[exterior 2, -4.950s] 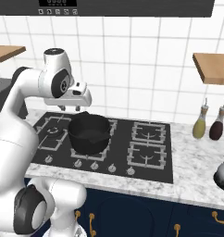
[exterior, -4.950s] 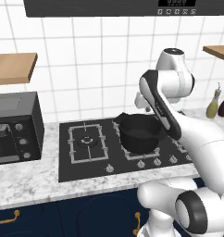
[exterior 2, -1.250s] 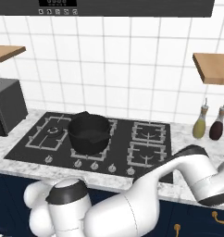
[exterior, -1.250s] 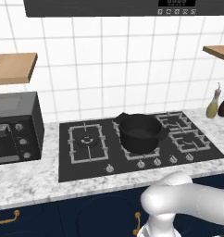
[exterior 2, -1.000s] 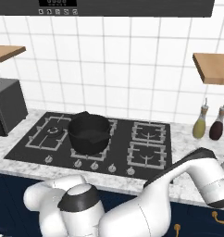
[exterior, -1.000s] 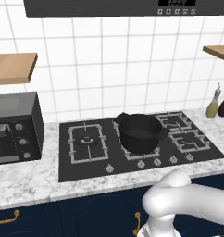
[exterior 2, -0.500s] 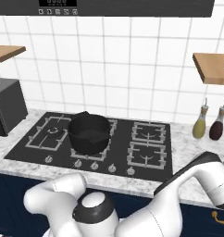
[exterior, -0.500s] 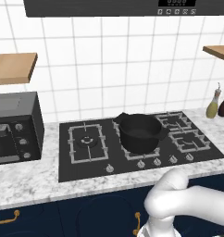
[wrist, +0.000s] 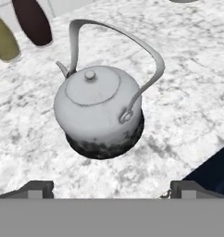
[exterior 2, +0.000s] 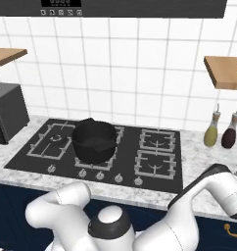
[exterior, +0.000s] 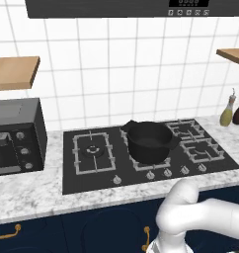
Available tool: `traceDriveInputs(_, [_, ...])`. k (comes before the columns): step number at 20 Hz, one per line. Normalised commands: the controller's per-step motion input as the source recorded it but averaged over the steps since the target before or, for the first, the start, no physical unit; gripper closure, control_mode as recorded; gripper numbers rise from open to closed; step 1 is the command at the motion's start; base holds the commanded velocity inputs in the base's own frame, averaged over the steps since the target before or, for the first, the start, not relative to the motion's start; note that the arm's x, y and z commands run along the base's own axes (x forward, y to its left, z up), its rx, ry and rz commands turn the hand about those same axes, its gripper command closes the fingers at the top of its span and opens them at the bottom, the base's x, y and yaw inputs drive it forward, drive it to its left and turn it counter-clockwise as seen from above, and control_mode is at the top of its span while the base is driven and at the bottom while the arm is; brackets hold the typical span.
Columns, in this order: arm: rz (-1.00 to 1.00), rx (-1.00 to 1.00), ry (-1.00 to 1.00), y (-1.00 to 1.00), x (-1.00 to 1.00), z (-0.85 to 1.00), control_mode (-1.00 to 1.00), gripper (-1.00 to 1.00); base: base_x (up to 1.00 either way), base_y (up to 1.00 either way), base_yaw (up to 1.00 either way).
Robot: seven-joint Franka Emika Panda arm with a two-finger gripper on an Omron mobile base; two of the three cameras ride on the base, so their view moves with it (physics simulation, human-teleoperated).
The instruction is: Pick the kettle from the counter and place it on a stove burner. Then turn the burner on.
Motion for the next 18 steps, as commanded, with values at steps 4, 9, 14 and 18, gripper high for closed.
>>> traceDriveInputs(4, [-0.10,0.06,0.00,-0.29,0.07,-0.05,-1.00,-1.00,0.00,0.00,0.00])
traceDriveInputs(9, [-0.03,0.09,-0.03,-0.15,0.05,-0.01,-1.00,-1.00,0.00,0.00,0.00])
traceDriveInputs(14, [0.00,0.06,-0.11,-0.03,0.01,-0.02,-1.00,-1.00,0.00,0.00,0.00])
traceDriveInputs(18, [0.00,0.03,-0.10,-0.02,0.06,0.00,-1.00,-1.00,0.00,0.00,0.00])
